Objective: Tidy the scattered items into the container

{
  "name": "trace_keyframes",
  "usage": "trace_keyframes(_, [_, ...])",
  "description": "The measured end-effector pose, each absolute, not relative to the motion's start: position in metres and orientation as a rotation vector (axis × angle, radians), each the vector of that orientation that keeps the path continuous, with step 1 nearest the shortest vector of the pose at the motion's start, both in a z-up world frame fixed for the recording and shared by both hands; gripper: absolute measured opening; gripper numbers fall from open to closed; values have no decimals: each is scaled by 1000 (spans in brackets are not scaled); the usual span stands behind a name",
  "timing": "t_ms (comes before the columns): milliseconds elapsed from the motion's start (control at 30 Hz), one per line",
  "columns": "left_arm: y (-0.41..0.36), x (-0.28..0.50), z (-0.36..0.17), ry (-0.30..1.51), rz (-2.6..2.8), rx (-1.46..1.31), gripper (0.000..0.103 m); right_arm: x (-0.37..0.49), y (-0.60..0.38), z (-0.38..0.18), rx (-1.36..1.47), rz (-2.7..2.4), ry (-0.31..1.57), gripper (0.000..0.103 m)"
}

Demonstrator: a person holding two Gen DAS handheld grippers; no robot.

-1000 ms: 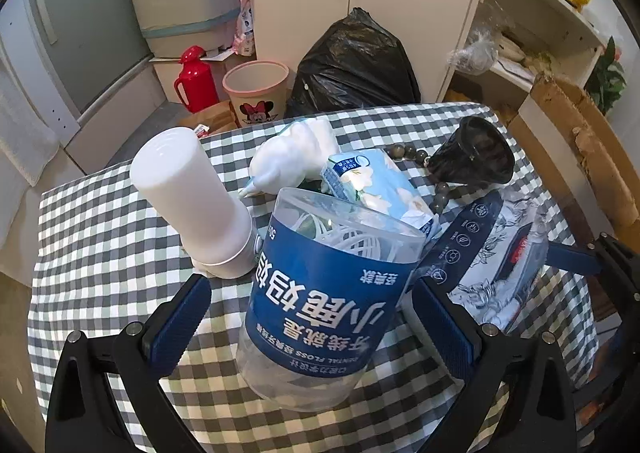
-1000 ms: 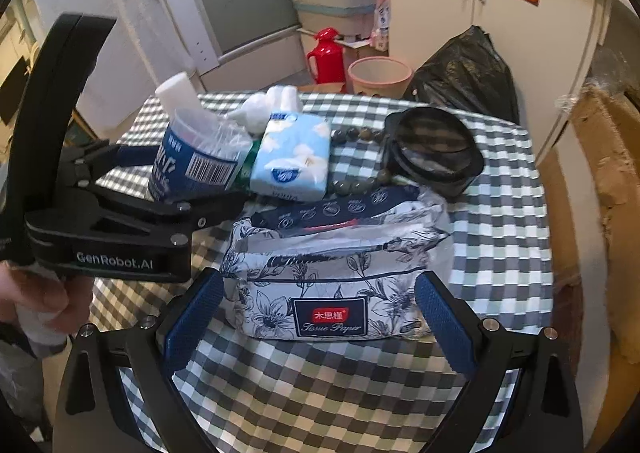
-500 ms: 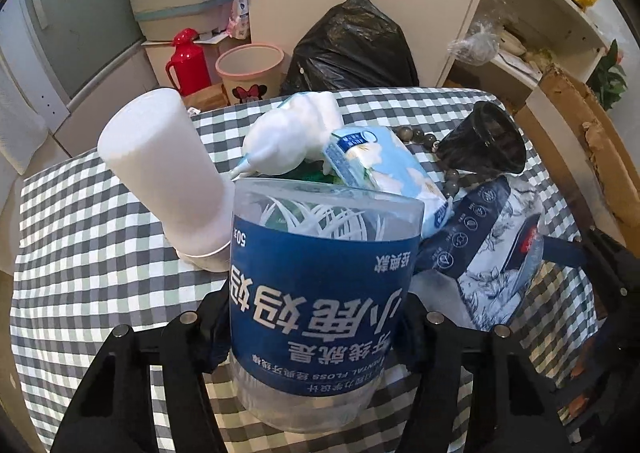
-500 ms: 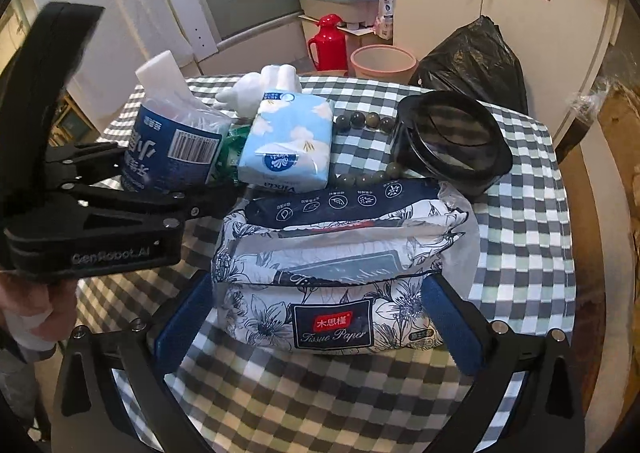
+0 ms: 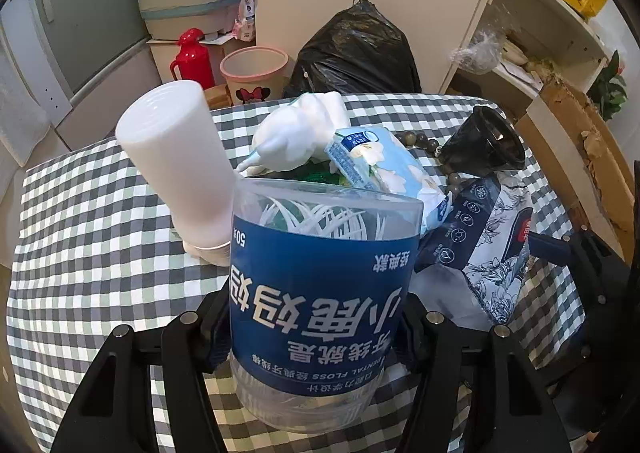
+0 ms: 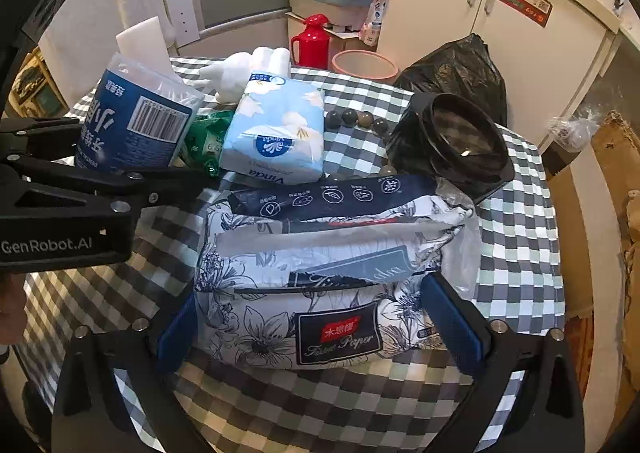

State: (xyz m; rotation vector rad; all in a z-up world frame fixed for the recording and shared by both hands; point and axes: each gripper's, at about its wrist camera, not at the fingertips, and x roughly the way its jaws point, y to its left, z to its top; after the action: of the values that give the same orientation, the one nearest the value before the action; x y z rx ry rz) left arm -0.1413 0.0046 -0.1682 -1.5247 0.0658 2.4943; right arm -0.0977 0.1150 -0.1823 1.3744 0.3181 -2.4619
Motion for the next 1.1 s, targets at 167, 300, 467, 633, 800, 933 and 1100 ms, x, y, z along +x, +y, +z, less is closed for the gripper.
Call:
trace_keyframes(167, [2, -138, -167, 52, 2506, -1523, 64, -96, 119, -178, 1357, -2461, 292, 87])
trace_keyframes(300, [2, -135, -165, 42, 2510, -1519, 64, -95, 132, -172, 1344, -2510, 227, 51])
trace_keyframes(467, [1, -129, -159, 34, 2519, -1508, 64, -94, 146, -164, 1337, -2527, 167, 40])
trace_keyframes(633, [-3, -122, -150, 24, 2541, -1486, 64, -88, 152, -156, 1320, -2543, 132, 37])
trace_keyframes(800, [-5, -114, -139, 10, 2570, -1463, 64, -81, 152, -145, 1298, -2551, 117, 35])
trace_keyframes(933, [-10, -105, -127, -21, 2615, -1435, 64, -71, 154, -135, 1272, -2562, 106, 35])
trace_keyframes(1100, [-17, -94, -111, -47, 2665, -1390, 64, -64, 150, -125, 1237, -2571, 86, 35])
